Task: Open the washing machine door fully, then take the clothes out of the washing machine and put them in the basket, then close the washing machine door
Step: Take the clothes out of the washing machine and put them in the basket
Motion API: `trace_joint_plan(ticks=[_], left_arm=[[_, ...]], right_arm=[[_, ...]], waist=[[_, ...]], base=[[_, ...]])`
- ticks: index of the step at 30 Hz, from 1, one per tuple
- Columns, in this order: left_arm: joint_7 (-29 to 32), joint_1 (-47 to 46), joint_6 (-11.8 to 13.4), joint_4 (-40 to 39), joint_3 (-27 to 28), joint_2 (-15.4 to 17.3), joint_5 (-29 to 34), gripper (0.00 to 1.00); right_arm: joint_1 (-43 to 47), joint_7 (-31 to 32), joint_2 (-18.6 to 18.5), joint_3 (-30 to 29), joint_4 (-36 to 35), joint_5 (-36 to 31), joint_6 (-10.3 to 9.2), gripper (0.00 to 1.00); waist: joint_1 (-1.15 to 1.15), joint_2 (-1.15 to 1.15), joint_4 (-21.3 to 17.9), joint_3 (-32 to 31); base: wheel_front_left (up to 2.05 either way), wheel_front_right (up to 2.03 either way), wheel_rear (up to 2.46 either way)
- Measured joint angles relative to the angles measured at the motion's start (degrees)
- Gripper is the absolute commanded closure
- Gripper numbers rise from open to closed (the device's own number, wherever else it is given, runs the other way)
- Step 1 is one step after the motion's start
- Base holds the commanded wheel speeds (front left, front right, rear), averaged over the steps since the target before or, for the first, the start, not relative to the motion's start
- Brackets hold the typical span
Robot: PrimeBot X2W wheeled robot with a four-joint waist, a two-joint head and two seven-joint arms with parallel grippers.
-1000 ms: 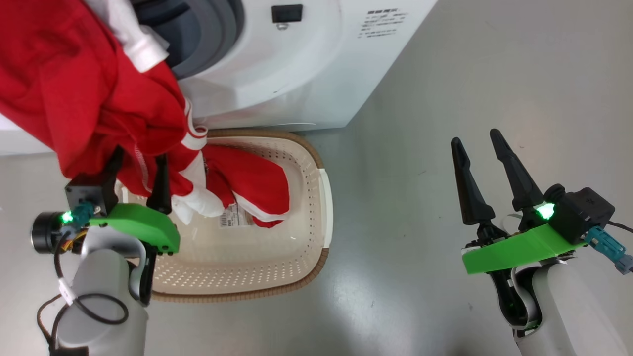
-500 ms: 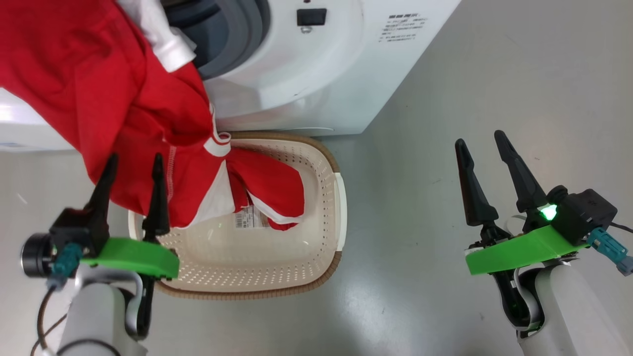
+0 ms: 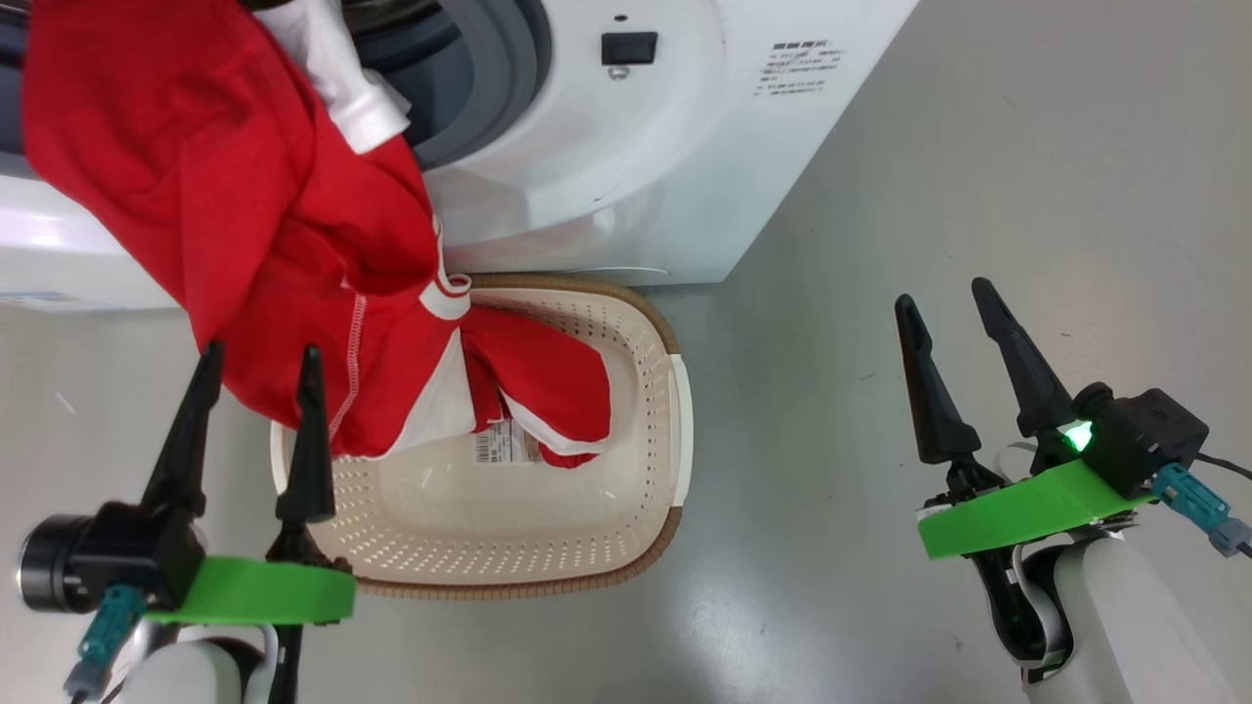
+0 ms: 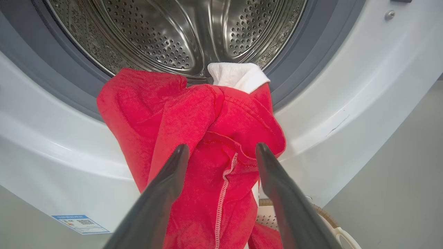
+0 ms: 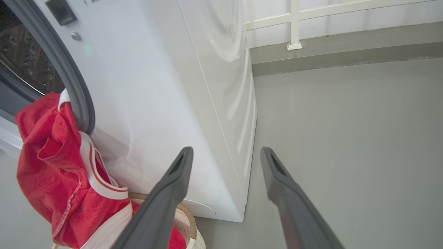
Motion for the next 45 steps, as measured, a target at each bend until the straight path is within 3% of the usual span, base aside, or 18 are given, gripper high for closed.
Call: trace_joint_plan(ticks=[19,31,45], left_arm=[[-0.01,-0.23,0.62,-1.03,-1.46,0.0,-1.48,0.0],[0.02,-12.6,0.08,7.55,-3.19,1.24,-2.76,0.0],[4.11,-27.83,-0.4,19.36,-8.32,1.26,-3.57,0.0]], right_arm=[[0.15,0.0,0.0,-0.11,0.07,0.0,0.0,0.0],[0.13,0.0,0.0,-0.2,0.08,0.0,0.0,0.0],[-0.09,0.0,0.0,-0.15,-0.03,0.18,0.0,0.0]], waist=[[0.0,0.0,0.21,0.0],[0.0,0.0,0.19,0.49],[0.0,0.0,-0.86,1.75]], base=[[0.0,0.0,0.0],[0.0,0.0,0.0],[0.0,0.0,0.0]])
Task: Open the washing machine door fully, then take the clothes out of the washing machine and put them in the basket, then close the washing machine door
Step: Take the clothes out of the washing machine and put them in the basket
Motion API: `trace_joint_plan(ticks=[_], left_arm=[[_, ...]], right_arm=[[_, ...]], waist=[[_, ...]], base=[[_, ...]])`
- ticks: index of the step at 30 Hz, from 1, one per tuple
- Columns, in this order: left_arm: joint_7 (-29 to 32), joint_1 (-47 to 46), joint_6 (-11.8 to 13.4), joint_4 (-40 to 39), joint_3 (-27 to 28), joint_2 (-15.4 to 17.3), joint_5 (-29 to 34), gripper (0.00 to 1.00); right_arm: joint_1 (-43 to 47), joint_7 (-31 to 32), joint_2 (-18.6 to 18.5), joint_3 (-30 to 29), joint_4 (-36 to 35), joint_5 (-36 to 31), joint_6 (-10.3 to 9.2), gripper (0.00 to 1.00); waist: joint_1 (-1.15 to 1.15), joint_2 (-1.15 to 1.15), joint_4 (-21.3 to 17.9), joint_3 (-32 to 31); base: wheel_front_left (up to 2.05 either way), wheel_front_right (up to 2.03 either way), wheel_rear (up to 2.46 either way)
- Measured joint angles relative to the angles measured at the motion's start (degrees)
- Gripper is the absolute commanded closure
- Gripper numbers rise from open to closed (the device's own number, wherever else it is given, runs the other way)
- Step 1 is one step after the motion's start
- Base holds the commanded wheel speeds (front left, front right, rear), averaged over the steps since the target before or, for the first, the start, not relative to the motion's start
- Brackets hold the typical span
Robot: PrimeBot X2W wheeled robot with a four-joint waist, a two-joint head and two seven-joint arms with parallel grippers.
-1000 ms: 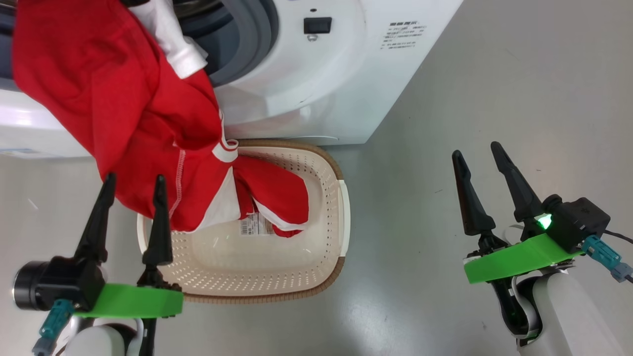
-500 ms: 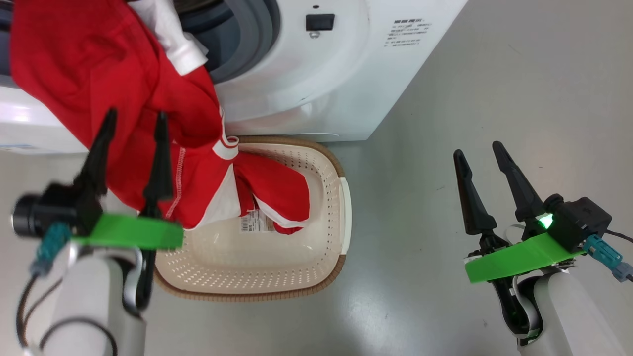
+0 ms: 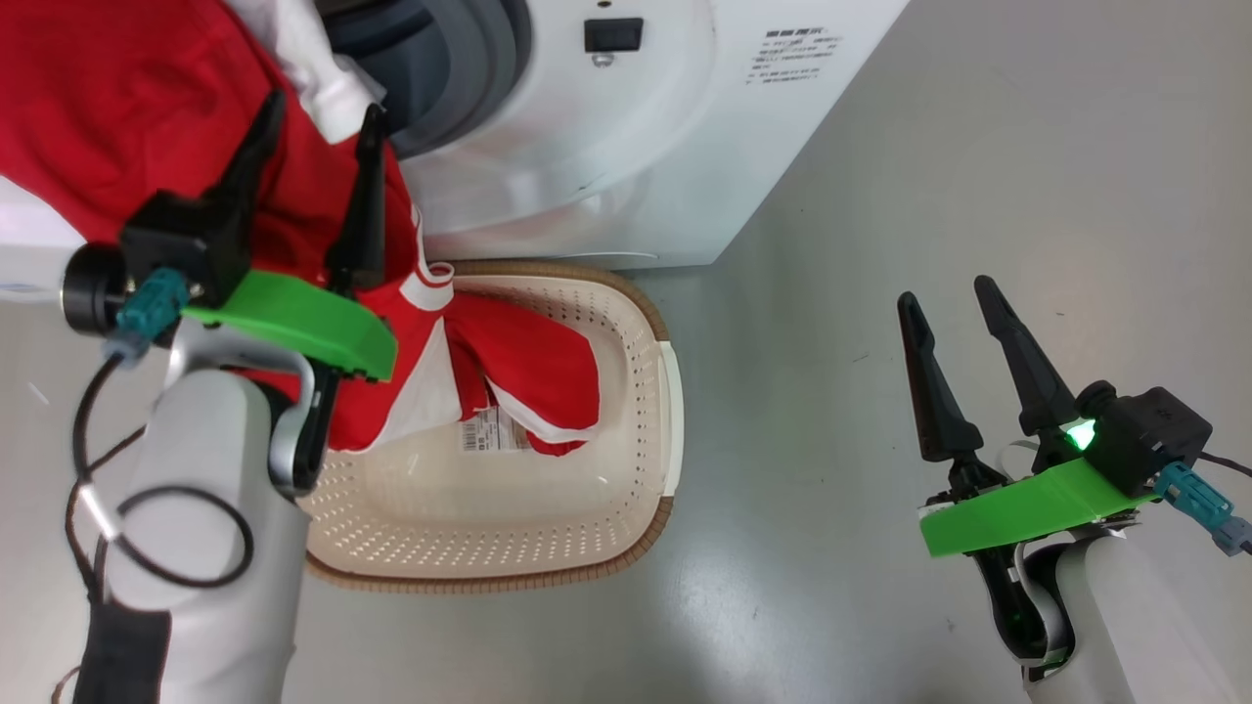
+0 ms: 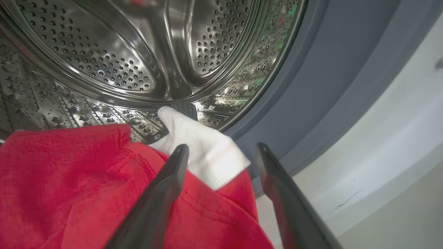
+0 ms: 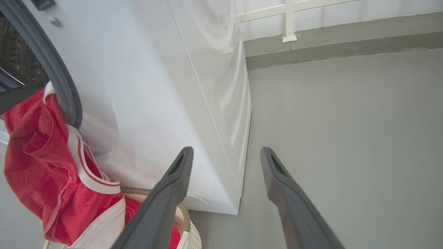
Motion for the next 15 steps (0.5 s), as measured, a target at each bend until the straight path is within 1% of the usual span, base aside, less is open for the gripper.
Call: trace_joint_plan(ticks=[6,15], left_arm=[[-0.37,-4.71,0.13,8.49,-1.07,0.53,0.6,0.0],[-1.76,-10.14,4.38,18.14,-1.33,1.79,2.45,0.0]], right_arm=[[-0.09,0.0,0.0,0.01,-0.04,0.03,0.0,0.0],[-0.14,0.0,0.0,0.29,-0.04,0.51,0.0,0.0]], waist=[[0.0,0.0,-0.19,0.49],[0.0,0.0,-0.72,0.46]], base=[[0.0,0.0,0.0],[0.0,0.0,0.0]])
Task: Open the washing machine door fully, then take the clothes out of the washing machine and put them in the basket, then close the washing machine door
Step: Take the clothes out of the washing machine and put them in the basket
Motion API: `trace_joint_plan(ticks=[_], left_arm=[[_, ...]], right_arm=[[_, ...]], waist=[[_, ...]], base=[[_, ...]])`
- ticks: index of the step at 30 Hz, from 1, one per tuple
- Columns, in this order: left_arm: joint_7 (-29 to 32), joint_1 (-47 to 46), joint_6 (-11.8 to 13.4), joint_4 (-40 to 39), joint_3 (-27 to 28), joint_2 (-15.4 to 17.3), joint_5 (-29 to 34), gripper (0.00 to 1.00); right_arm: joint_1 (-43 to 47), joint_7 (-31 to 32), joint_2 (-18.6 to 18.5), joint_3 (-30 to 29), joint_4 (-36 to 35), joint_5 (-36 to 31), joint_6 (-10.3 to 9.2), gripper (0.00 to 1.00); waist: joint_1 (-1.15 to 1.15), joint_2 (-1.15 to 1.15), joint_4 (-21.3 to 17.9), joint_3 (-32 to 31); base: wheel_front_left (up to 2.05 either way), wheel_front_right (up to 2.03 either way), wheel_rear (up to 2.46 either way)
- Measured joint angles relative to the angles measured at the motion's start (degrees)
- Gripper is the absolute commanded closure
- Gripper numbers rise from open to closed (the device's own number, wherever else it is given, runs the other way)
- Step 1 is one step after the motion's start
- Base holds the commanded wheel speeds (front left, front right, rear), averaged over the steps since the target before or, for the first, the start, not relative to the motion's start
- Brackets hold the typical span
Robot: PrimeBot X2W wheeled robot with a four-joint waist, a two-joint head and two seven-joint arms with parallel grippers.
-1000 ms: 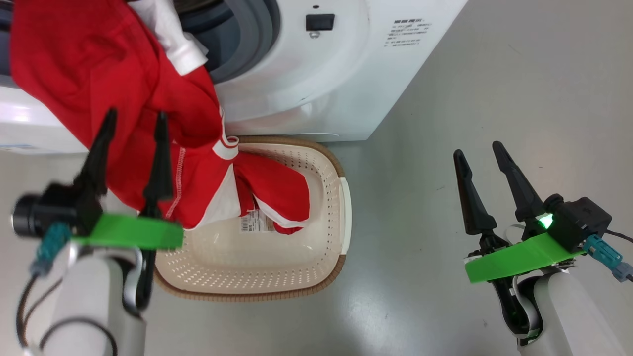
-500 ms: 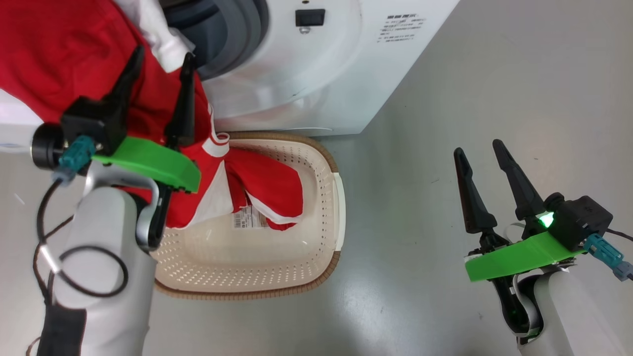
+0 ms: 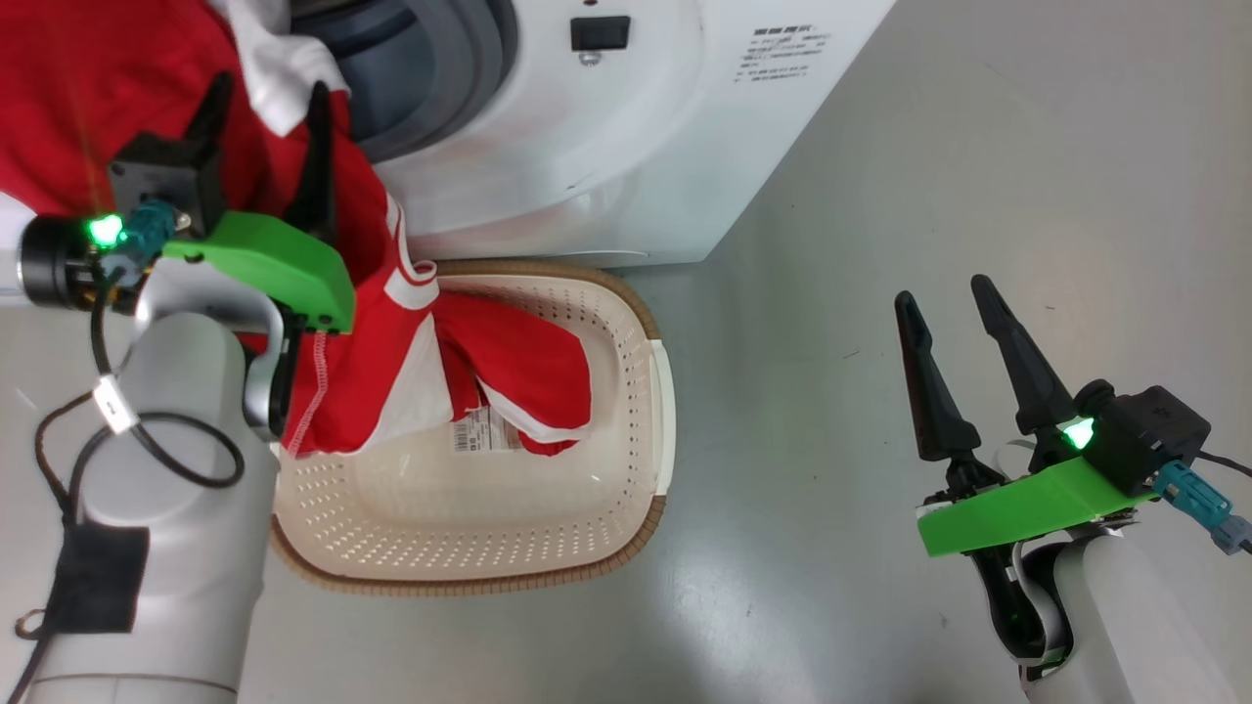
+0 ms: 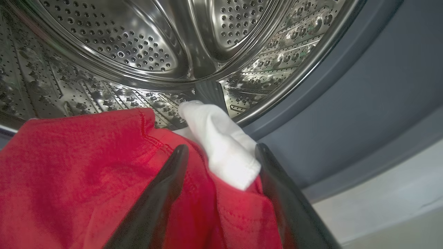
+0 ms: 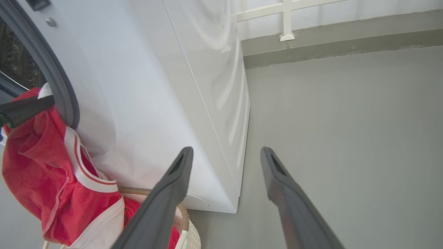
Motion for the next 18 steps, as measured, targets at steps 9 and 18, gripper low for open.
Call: trace_joint_plan(ticks=[9,18], left_arm=[[-0.43,-3.14,1.71,7.42,0.08,0.81,0.32,0.0],[-0.23,-5.66,1.65,13.21,0.31,0.83,-1.21,0.54]], right_arm=[[0.01,0.0,0.0,0.23,0.02,0.47,0.0,0.0],[0.01,0.0,0.0,0.37,0.0,0.47,0.0,0.0]], waist=[[0.0,0.0,-0.16,-0.43],[0.0,0.0,-0.15,-0.65]], base=[[0.0,0.0,0.0],[0.0,0.0,0.0]])
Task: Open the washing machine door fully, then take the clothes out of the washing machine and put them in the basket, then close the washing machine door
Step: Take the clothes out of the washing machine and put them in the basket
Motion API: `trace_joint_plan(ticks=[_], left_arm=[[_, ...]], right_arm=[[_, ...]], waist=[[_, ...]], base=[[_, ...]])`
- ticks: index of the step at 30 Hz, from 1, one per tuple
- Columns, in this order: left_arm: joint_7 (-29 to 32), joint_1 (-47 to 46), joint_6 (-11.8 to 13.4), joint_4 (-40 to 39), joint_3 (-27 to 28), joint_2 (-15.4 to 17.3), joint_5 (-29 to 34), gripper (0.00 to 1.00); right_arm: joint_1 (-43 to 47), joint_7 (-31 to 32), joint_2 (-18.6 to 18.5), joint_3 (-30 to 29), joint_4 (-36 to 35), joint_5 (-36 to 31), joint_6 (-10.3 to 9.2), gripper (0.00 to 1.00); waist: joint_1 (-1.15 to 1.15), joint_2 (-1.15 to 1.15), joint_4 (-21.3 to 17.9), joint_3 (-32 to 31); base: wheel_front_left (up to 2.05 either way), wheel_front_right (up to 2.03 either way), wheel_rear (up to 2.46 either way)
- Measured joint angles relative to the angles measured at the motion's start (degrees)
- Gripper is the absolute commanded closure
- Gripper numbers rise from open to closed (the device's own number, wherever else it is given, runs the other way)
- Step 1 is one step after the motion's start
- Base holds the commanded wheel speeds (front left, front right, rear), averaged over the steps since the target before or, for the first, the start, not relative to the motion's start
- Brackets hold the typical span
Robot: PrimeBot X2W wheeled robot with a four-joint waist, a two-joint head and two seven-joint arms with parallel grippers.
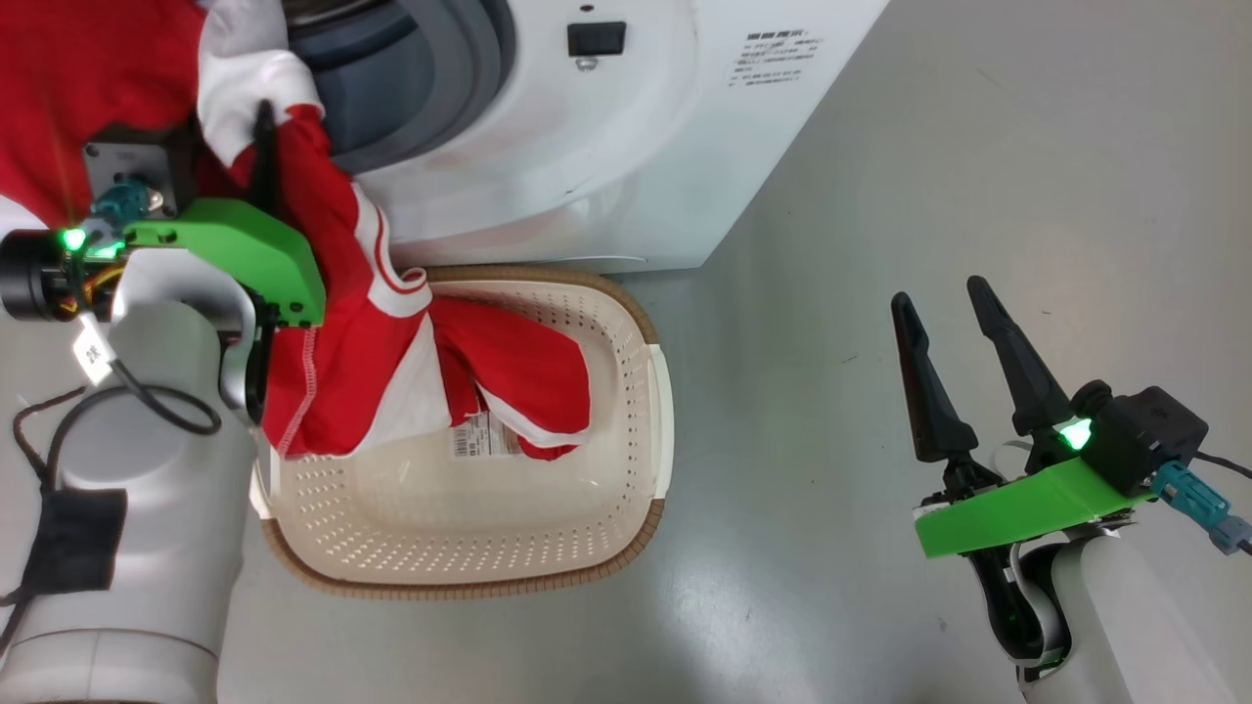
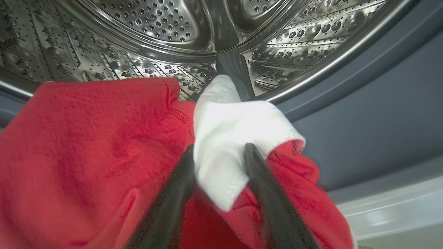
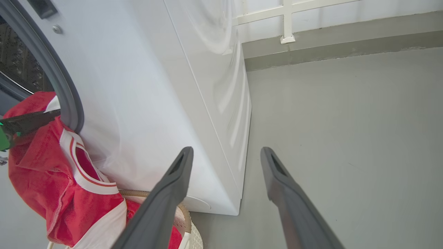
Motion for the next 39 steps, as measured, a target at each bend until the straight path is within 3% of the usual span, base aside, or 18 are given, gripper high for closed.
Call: trace_joint_plan(ticks=[4,7,19,39], left_arm=[[-0.02,-0.62,-0.05,1.69,-0.02,0.01,-0.24,0.92],[-0.07,-1.24,-0.19,2.67,-0.05,0.04,-0.76,0.99],[-1.68,0.26,-1.44,-0.85,0.27,-0.19,-2.55,1.0],[-1.71,20.78,-1.4,-34.4,4.08,-1.49,-4.11,1.0]], right_arm=[[0.01,0.0,0.0,-0.02,-0.04,0.01,0.0,0.0],[0.01,0.0,0.0,-0.03,-0.11,0.0,0.0,0.0],[0.04,0.0,0.0,-0.33,-0.12,0.01,0.0,0.0],[0.75,0.0,0.0,-0.64,0.02,-0.05,0.0,0.0]], waist=[[0.0,0.0,-0.05,0.0],[0.0,0.0,-0.05,0.05],[0.0,0.0,0.39,-0.79],[0.0,0.0,1.79,-3.45]], base=[[0.0,0.0,0.0],[0.0,0.0,0.0],[0.0,0.0,0.0],[0.0,0.0,0.0]])
